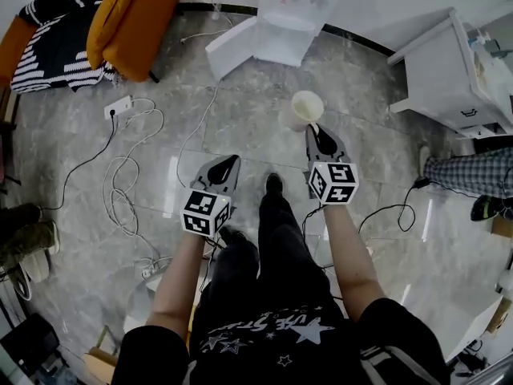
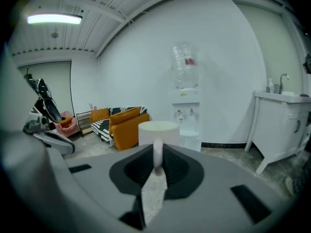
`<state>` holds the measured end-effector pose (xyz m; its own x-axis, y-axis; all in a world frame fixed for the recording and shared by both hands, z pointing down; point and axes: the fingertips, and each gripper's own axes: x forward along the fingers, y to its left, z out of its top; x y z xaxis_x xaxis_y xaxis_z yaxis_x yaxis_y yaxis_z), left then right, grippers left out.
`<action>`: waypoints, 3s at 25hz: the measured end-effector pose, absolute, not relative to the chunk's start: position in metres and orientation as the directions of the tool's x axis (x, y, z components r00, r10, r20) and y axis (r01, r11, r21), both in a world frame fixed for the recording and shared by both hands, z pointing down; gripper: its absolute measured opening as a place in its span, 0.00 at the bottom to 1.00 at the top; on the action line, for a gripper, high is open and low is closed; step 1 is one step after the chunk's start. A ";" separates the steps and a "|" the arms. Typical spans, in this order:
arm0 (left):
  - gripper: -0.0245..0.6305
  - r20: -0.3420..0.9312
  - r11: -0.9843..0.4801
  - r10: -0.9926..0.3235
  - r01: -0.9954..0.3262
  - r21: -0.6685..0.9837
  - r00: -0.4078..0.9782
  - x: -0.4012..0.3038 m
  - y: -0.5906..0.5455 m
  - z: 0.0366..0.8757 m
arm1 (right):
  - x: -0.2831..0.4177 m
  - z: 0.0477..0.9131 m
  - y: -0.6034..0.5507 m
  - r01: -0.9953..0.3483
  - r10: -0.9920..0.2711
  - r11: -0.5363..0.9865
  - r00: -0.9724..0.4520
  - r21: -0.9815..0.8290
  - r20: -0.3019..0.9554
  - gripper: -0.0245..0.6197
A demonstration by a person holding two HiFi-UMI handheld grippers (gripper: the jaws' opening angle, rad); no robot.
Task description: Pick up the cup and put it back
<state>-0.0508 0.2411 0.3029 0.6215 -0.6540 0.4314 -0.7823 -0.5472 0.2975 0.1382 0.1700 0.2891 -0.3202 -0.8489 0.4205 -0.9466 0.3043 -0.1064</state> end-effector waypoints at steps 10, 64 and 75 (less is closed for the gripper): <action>0.05 0.404 -0.511 -0.687 -0.797 0.323 0.604 -0.084 0.339 0.260 | 0.135 0.240 0.279 -0.957 -0.872 0.274 -0.288 -0.093 0.395 0.10; 0.05 0.428 -0.549 -0.655 -0.781 0.297 0.623 -0.017 -0.241 0.663 | 0.201 0.756 -0.296 -0.965 -0.749 0.240 -0.251 -0.102 0.613 0.10; 0.05 0.466 -0.551 -0.598 -0.757 0.352 0.652 -0.002 -0.257 0.758 | 0.221 0.831 -0.390 -0.995 -0.807 0.057 -0.097 -0.086 0.582 0.11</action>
<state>-0.0021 -0.2571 0.7583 0.6519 -0.5984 0.4657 -0.7569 -0.5508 0.3518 0.2207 -0.3896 0.8308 -0.0972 -0.8071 0.5823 -0.9946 0.0574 -0.0865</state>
